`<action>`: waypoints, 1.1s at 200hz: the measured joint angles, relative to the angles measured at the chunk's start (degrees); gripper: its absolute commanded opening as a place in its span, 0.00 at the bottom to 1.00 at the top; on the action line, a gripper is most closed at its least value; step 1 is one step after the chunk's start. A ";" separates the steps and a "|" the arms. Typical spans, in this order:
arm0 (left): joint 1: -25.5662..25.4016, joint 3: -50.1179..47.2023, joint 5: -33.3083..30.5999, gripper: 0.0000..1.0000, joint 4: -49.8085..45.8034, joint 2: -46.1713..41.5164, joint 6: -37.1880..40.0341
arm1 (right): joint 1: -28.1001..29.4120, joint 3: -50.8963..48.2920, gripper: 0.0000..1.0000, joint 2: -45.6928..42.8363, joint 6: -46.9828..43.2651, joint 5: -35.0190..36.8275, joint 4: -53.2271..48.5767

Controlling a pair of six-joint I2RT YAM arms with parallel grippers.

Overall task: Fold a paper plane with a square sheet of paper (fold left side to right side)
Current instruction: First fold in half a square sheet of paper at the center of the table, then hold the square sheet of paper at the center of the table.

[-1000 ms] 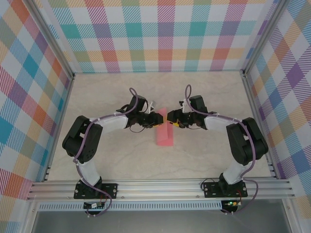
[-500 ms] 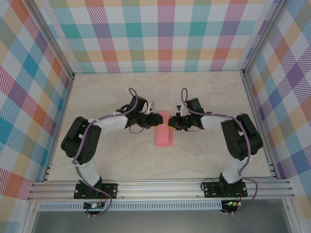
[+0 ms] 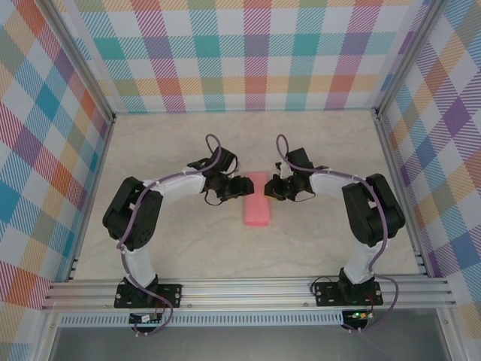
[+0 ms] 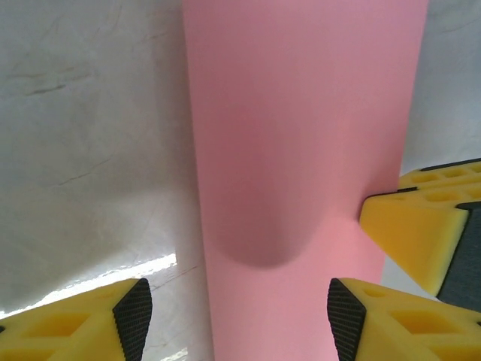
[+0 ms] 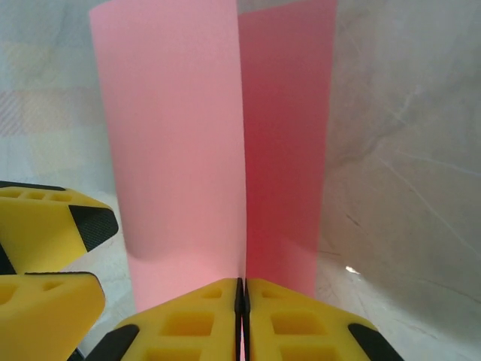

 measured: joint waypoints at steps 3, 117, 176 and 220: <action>0.00 0.00 0.00 0.66 -0.02 0.13 -0.02 | 0.00 0.00 0.13 0.11 0.00 0.02 -0.02; -0.39 1.44 -0.94 0.57 -0.46 3.80 -1.31 | -0.02 -0.55 0.50 -8.35 -4.20 11.39 -6.64; -0.55 2.71 -1.31 0.56 -1.84 4.52 -1.27 | -0.13 -4.33 0.40 -11.89 -6.03 19.08 -12.46; -0.85 4.20 -1.84 0.57 -3.52 5.29 -0.98 | -0.11 -6.27 0.41 -11.69 -6.01 19.58 -14.62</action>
